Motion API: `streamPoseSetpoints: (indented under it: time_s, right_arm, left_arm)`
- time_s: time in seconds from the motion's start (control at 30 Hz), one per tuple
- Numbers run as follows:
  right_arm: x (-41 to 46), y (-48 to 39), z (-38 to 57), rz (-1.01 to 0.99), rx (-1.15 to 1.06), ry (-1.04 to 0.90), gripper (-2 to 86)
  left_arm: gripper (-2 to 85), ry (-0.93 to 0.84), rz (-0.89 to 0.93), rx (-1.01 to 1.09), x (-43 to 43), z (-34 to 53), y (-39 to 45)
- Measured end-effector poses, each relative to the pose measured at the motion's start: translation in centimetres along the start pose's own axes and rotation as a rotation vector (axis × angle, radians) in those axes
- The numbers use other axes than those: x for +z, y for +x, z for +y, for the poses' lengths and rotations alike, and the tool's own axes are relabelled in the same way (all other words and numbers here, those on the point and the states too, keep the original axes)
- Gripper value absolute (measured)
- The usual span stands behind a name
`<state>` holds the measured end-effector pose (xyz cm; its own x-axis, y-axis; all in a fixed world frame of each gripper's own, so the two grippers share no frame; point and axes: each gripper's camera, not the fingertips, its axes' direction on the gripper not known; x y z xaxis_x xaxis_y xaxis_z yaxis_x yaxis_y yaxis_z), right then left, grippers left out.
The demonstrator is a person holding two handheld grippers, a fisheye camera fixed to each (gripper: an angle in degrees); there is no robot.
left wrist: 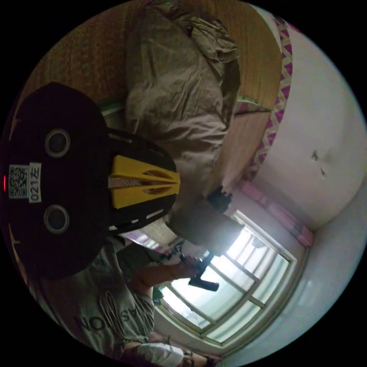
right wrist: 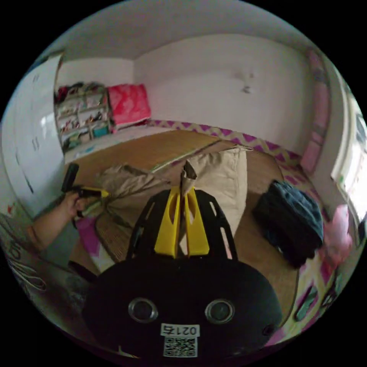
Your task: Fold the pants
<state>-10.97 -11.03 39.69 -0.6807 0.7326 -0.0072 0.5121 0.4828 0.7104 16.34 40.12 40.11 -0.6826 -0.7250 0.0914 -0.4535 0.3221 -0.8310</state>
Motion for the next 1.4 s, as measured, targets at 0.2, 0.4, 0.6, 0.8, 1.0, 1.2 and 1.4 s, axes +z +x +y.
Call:
streamPoseSetpoints:
  time_s: [0.2, 0.4, 0.6, 0.8, 1.0, 1.2, 1.4]
  right_arm:
    - [17.9, -12.5, 3.8, 0.092, -0.217, -0.293, -0.9]
    - [18.0, -14.2, 4.9, 0.132, -0.178, -0.213, -0.7]
    - [21.4, -15.2, 6.7, 0.065, -0.219, -0.361, 4.5]
    - [13.6, -8.4, 8.9, -0.147, -0.045, -0.269, 9.9]
    - [6.8, -2.1, 14.5, -0.181, 0.078, -0.260, 8.5]
    - [2.0, 4.0, 20.7, -0.225, 0.322, -0.228, 7.9]
    - [-0.8, 9.6, 24.7, -0.209, 0.482, -0.184, 6.8]
  left_arm:
    - [-1.0, 0.008, -0.001, -0.105, -5.6, 4.5, -0.2]
    - [-0.9, 0.050, -0.004, -0.193, -11.1, 7.2, -2.3]
    - [1.6, 0.259, -0.157, -0.316, -16.6, 5.7, -4.6]
    - [15.5, 0.401, -0.277, -0.647, -21.7, 5.7, -11.5]
    - [18.7, 0.435, -0.140, -0.798, -19.7, 4.8, -16.0]
    - [11.7, 0.422, -0.106, -0.856, -16.1, 2.4, -18.7]
    - [0.5, 0.448, -0.063, -0.862, -12.5, 1.3, -16.8]
